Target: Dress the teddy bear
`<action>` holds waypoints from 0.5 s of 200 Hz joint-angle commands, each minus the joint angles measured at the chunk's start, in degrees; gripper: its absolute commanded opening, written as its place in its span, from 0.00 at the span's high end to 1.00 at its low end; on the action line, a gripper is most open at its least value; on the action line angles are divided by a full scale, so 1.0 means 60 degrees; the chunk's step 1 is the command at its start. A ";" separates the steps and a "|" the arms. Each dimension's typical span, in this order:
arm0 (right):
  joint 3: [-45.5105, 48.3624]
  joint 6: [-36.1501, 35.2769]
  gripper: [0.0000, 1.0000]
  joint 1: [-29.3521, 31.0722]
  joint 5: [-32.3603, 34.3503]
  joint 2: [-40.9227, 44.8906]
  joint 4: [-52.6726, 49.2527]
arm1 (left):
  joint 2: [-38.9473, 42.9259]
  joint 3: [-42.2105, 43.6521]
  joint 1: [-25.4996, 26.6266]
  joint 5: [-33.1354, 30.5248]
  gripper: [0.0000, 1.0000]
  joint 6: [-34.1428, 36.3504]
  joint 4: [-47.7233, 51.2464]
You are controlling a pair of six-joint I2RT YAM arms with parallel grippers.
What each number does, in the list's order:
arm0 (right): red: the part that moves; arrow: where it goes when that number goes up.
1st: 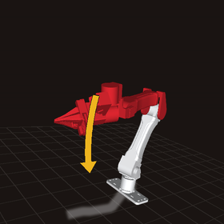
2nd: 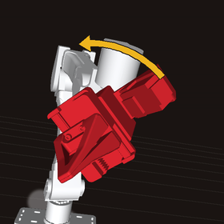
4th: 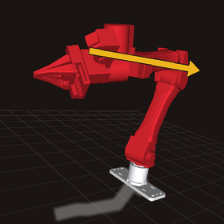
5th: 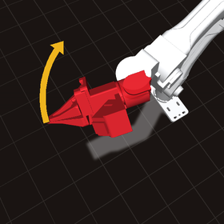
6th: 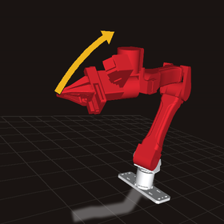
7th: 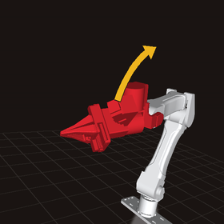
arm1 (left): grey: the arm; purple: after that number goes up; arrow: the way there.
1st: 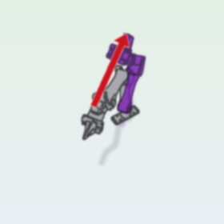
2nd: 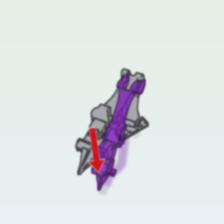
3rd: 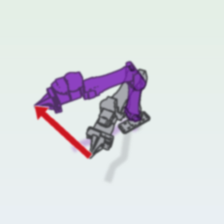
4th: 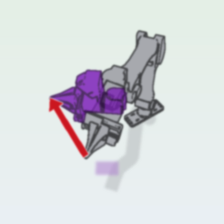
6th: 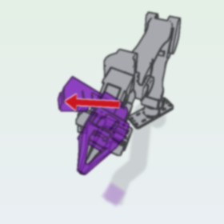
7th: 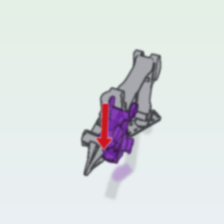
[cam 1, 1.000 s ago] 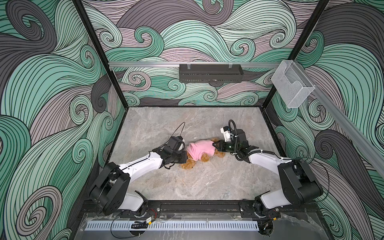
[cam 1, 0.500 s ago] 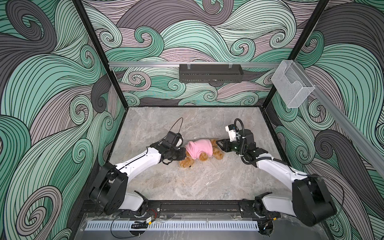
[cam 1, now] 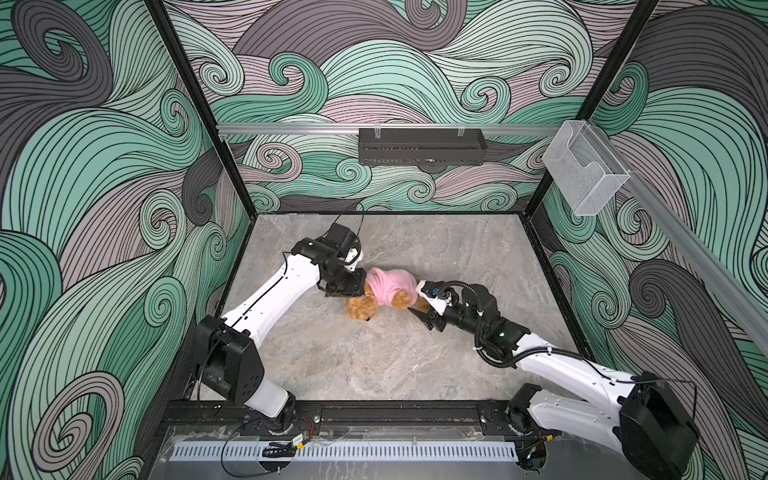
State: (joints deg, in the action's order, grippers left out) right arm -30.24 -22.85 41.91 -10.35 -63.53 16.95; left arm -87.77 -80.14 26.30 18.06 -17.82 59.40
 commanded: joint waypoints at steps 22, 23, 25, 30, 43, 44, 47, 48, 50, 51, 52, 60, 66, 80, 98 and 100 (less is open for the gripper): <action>-0.0882 -0.1823 0.24 0.0837 0.0597 -0.1151 0.0232 | -0.0340 -0.0851 -0.0045 0.0714 1.00 0.0467 0.1298; -0.0902 -0.1834 0.24 0.0852 0.0604 -0.1192 0.0234 | -0.0349 -0.0867 -0.0039 0.0734 1.00 0.0466 0.1303; -0.0943 -0.1876 0.24 0.0881 0.0621 -0.1267 0.0247 | -0.0344 -0.0874 -0.0042 0.0767 1.00 0.0477 0.1309; -0.1032 -0.1961 0.24 0.0976 0.0768 -0.1459 0.0322 | -0.0366 -0.0918 -0.0046 0.0829 1.00 0.0479 0.1321; -0.1200 -0.2214 0.26 0.1203 0.1240 -0.1947 0.0612 | -0.0378 -0.0995 -0.0034 0.0871 1.00 0.0494 0.1378; -0.1215 -0.2227 0.26 0.1218 0.1263 -0.1979 0.0637 | -0.0382 -0.0997 -0.0034 0.0871 1.00 0.0495 0.1386; -0.1255 -0.2250 0.27 0.1249 0.1317 -0.2061 0.0710 | -0.0374 -0.1019 -0.0034 0.0860 1.00 0.0504 0.1394; -0.1264 -0.2253 0.27 0.1256 0.1338 -0.2094 0.0729 | -0.0380 -0.1016 -0.0034 0.0858 1.00 0.0507 0.1401; -0.1301 -0.2259 0.28 0.1279 0.1364 -0.2159 0.0766 | -0.0378 -0.1025 -0.0034 0.0857 1.00 0.0520 0.1415; -0.1316 -0.2257 0.28 0.1278 0.1384 -0.2187 0.0787 | -0.0375 -0.1027 -0.0034 0.0857 1.00 0.0522 0.1412; -0.1324 -0.2249 0.29 0.1284 0.1393 -0.2223 0.0797 | -0.0374 -0.1035 -0.0034 0.0857 1.00 0.0516 0.1418; -0.1476 -0.2177 0.32 0.1305 0.1403 -0.2449 0.0893 | -0.0379 -0.1057 -0.0033 0.0855 1.00 0.0534 0.1437; -0.1579 -0.2089 0.37 0.1327 0.1385 -0.2612 0.0910 | -0.0387 -0.1087 -0.0033 0.0857 1.00 0.0540 0.1453; -0.1779 -0.1839 0.56 0.1364 0.1386 -0.2929 0.0896 | -0.0438 -0.1159 -0.0034 0.0871 1.00 0.0619 0.1460; -0.1846 -0.1200 0.76 0.1367 0.1358 -0.3056 0.0837 | -0.0545 -0.1377 -0.0084 0.0664 0.89 0.0754 0.1533; -0.1845 -0.1113 0.78 0.1365 0.1369 -0.3051 0.0833 | -0.0551 -0.1416 -0.0090 0.0596 0.86 0.0758 0.1554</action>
State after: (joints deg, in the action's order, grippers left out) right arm -39.68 -32.36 49.82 -2.74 -81.32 20.27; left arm -90.35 -84.93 26.13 20.82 -15.46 67.31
